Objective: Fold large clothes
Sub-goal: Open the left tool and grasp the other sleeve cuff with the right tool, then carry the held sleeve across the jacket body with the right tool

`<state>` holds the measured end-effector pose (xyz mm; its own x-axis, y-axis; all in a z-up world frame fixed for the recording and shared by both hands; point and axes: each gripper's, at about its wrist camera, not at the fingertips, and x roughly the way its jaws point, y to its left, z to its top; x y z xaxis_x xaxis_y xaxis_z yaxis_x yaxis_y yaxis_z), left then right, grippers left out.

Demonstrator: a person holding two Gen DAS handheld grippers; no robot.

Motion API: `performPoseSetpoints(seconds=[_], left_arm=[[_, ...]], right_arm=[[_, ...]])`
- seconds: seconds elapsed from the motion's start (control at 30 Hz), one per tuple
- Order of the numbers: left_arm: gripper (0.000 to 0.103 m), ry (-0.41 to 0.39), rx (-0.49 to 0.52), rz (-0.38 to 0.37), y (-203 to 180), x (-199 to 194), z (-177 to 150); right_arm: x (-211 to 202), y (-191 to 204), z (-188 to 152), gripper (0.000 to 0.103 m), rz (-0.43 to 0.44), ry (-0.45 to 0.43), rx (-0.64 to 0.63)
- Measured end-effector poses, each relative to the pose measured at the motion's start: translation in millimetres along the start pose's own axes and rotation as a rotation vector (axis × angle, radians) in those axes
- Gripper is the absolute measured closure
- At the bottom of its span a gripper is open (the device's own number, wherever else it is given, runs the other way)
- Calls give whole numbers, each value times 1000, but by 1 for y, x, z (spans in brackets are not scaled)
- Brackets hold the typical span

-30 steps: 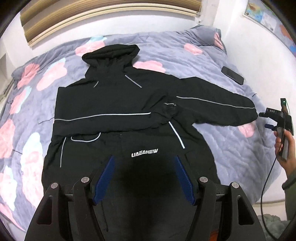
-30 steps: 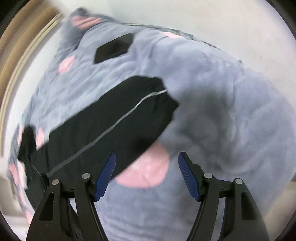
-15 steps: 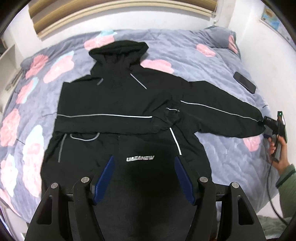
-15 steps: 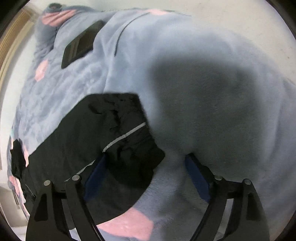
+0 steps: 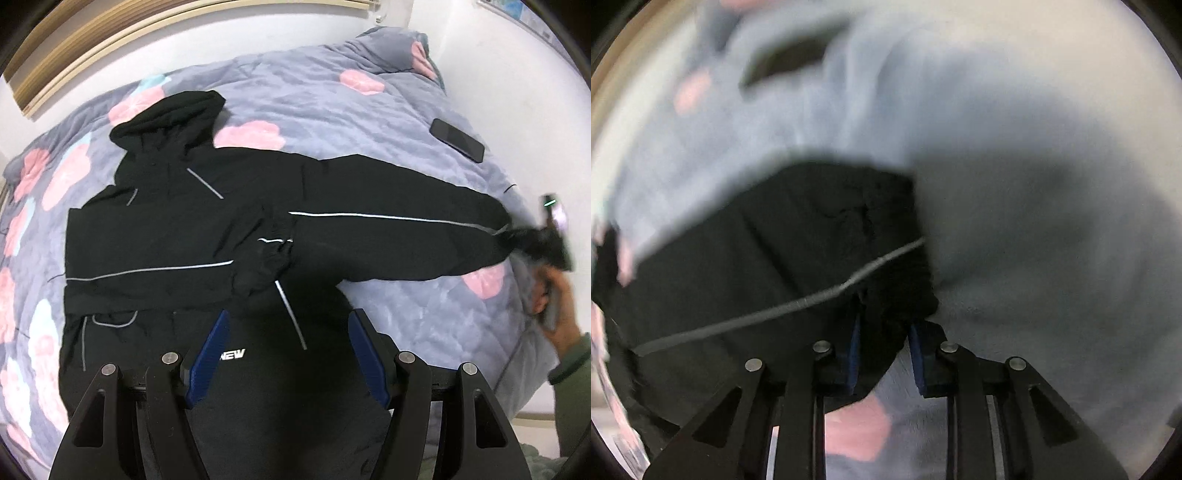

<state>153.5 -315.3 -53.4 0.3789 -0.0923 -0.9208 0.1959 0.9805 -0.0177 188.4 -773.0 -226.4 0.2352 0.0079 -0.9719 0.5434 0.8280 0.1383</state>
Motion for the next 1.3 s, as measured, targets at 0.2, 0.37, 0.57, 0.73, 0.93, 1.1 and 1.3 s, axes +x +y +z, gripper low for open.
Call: performPoseSetpoints(seconds=[0.2,0.37,0.57,0.73,0.93,1.1,1.3], left_arm=[[35,6,-7,18,24,-3,-13],[35,3,-107,9,73,-7,-31],[35,-17,-163,-3,120,-13,-46],[35,-51,-205,-9,156,-20,-49],[35,-44,-248,2,200,-15,-62],[35,-17,-313,8,240,-1,-76],[35,11,-412,30,280,18,-88]], right_arm=[[-57,54,-11,80,-61,-132,-126],[-115,127,-33,81,65,-221,-227],[-150,252,-74,81,223,-201,-420],[-159,366,-121,81,308,-183,-613],[-142,472,-192,81,354,-133,-784],[-92,548,-221,79,356,-18,-844],[8,599,-256,75,165,107,-927]])
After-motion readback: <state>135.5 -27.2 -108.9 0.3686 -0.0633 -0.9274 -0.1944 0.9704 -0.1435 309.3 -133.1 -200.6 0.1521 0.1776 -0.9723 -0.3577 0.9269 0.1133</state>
